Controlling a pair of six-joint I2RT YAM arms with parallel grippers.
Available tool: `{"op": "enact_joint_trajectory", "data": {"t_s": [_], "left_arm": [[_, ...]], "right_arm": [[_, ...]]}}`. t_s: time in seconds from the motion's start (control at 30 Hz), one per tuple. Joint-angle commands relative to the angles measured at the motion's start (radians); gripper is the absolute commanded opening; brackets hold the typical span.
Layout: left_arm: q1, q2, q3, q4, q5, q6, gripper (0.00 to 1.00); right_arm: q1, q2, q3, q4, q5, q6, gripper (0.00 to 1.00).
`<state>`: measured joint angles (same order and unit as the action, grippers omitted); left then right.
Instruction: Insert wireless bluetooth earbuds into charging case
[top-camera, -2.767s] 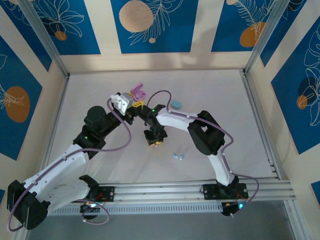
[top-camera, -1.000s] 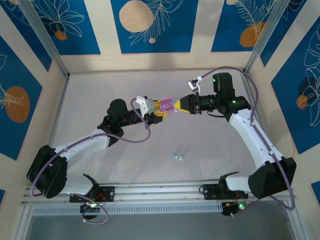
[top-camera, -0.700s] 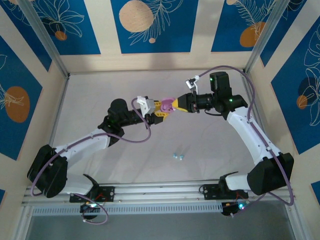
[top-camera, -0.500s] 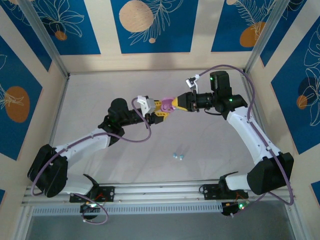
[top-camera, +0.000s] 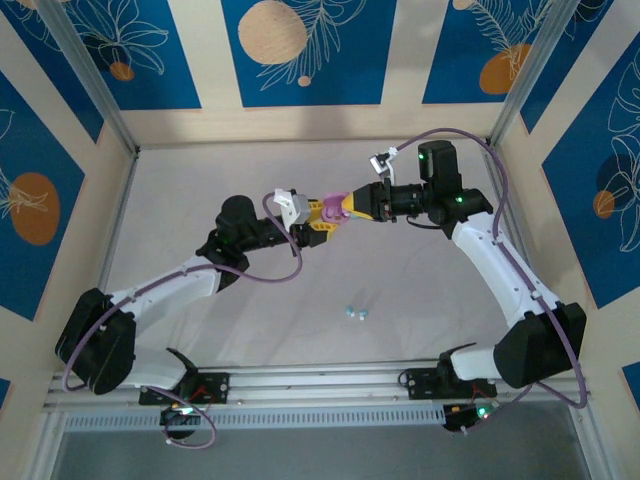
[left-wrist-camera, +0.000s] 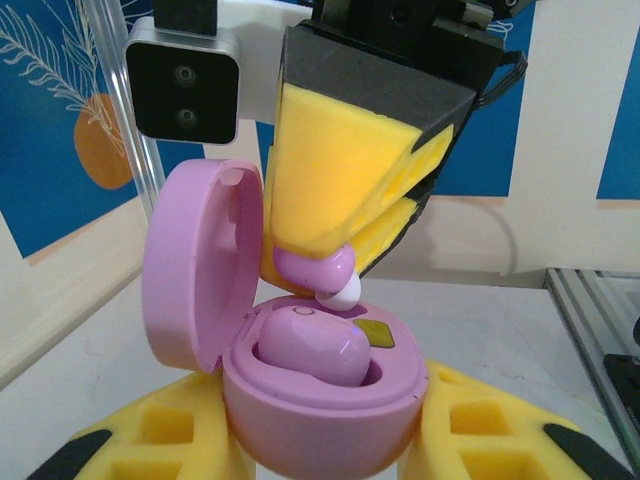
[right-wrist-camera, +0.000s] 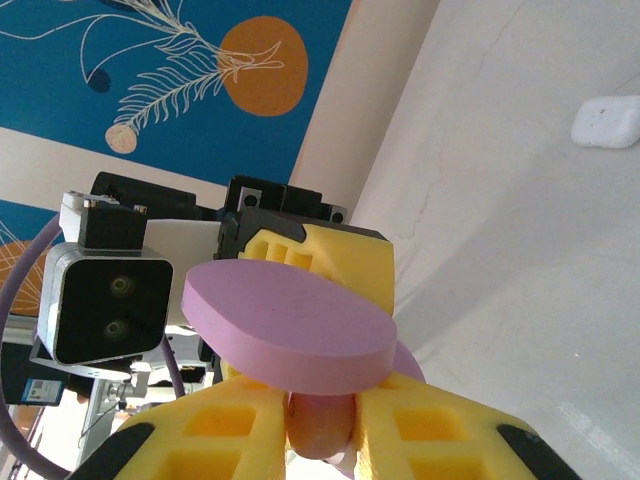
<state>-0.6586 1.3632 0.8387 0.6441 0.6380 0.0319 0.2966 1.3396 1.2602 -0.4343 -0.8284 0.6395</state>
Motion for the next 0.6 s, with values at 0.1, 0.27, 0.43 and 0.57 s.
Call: {"op": "enact_joint_trajectory", "data": {"t_s": [0.1, 0.27, 0.43, 0.57], "left_arm": [[-0.016, 0.004, 0.028, 0.089, 0.054, -0.032, 0.24], [-0.017, 0.009, 0.028, 0.097, 0.048, -0.040, 0.24], [-0.016, 0.010, 0.019, 0.135, 0.038, -0.065, 0.24], [-0.016, 0.006, 0.017, 0.144, 0.036, -0.066, 0.24]], "right_arm": [[0.029, 0.012, 0.023, -0.027, 0.071, -0.032, 0.22], [0.043, 0.000, 0.015, 0.017, 0.077, 0.001, 0.22], [0.059, -0.010, 0.028, -0.031, 0.146, -0.047, 0.24], [0.059, -0.008, 0.036, -0.068, 0.190, -0.070, 0.29]]}}
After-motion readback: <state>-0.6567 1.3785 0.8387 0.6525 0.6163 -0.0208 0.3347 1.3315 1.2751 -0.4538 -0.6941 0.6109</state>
